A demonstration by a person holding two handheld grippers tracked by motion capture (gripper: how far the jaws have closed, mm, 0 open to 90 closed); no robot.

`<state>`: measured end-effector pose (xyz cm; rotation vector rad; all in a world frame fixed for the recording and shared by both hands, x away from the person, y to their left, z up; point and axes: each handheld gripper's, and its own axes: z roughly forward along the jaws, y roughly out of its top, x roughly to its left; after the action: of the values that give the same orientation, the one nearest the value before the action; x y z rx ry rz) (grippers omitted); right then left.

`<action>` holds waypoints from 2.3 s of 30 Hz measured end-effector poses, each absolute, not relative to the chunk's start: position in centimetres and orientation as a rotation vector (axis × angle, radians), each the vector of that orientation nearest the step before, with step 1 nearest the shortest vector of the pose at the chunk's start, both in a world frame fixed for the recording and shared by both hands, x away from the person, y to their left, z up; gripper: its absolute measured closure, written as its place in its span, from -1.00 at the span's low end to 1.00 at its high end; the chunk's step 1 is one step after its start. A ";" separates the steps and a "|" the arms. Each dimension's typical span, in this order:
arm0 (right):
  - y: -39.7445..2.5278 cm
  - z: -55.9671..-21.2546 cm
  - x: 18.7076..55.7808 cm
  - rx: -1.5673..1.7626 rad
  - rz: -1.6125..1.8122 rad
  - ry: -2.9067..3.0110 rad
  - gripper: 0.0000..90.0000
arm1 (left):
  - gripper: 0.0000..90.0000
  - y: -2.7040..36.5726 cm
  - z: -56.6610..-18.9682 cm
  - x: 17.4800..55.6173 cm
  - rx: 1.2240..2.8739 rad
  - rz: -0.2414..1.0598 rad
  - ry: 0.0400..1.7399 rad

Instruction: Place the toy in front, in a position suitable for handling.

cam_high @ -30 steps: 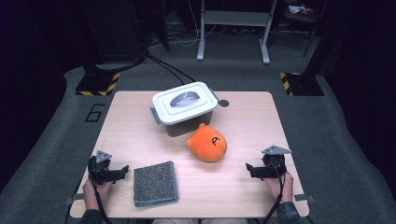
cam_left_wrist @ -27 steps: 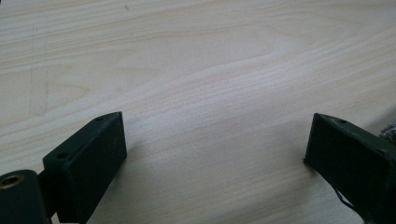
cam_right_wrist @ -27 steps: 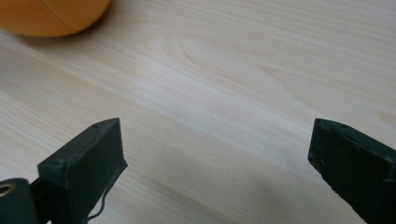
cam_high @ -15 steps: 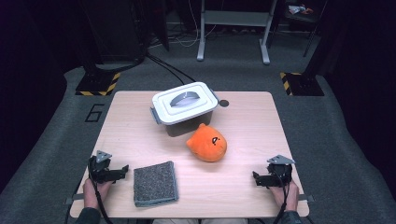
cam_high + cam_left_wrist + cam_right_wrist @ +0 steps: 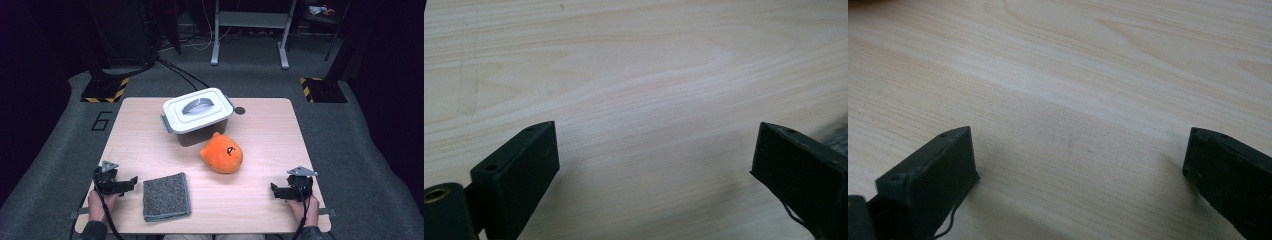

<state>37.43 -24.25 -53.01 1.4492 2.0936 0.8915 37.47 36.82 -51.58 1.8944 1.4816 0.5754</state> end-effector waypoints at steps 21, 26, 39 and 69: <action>-24.3 -53.0 37.6 1.436 0.887 2.102 -1.00 | -0.81 25.9 -49.4 33.4 2.071 0.432 1.235; -24.3 -53.0 37.6 1.436 0.887 2.102 -1.00 | -0.85 24.4 -50.7 33.0 2.158 0.444 1.229; -24.3 -53.0 37.6 1.447 0.886 2.092 -1.00 | -0.13 22.9 -51.3 32.0 2.191 0.475 1.193; -24.3 -53.0 37.6 1.446 0.885 2.090 -0.99 | 0.68 19.4 -49.5 32.2 2.193 0.387 0.869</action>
<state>37.65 -24.34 -53.01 1.4458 2.0901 0.8854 32.22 19.42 -49.47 2.1932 0.8688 0.3868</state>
